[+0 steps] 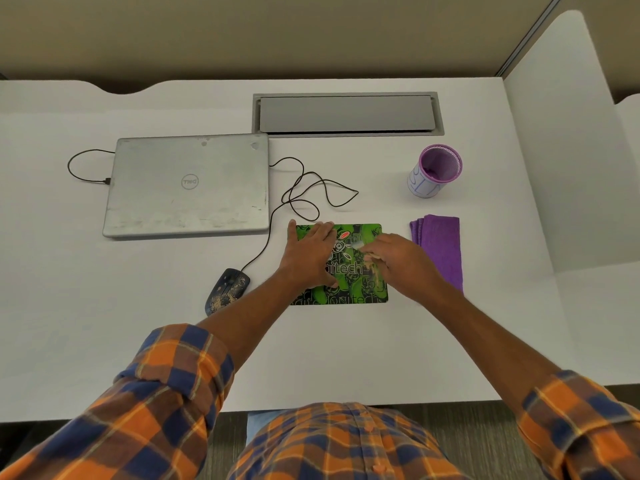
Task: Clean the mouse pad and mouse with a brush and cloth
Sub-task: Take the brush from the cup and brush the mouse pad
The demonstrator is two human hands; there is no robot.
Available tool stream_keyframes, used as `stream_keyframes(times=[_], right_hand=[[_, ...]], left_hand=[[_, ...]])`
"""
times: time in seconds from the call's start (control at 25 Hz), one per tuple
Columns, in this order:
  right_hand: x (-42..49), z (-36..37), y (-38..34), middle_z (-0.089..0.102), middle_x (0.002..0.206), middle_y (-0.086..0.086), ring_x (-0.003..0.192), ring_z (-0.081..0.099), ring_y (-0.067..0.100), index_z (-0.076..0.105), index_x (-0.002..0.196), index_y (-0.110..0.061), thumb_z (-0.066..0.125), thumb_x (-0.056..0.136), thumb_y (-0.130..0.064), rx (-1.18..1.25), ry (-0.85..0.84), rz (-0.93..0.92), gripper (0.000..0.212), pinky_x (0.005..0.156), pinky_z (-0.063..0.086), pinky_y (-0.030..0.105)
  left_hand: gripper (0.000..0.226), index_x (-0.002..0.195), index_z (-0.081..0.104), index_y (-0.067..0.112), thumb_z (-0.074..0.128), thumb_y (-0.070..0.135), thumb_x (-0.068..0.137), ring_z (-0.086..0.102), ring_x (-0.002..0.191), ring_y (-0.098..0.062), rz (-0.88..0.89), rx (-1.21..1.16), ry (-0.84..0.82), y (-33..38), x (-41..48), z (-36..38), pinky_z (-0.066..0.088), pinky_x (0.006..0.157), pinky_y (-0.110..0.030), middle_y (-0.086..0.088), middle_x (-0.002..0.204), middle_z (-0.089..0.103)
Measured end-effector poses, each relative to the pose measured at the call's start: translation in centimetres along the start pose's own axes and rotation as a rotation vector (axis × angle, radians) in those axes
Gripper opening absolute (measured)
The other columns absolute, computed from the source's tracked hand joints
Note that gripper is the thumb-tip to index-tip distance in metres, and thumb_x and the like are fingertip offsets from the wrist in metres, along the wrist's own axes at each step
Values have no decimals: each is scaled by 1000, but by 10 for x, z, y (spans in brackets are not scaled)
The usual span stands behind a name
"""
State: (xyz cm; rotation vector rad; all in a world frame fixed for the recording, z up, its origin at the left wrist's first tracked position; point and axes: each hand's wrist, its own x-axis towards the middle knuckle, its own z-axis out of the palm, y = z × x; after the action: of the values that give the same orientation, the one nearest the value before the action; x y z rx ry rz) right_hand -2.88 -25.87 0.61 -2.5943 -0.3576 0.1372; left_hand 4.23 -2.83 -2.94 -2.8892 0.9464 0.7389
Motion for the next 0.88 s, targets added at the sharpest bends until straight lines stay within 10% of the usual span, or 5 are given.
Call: stream_keyframes(times=[0.88], right_hand=[[-47,0,8,74,89,8,76,68,29,82,103,-7,79,94,1,-18,47,54,13,60,56,41]], left_hand=[[128,170,18,13,80,74,76,10,167,-22,-1,6,-12,1,-1,-3,4,127,-74,-4,180,10]])
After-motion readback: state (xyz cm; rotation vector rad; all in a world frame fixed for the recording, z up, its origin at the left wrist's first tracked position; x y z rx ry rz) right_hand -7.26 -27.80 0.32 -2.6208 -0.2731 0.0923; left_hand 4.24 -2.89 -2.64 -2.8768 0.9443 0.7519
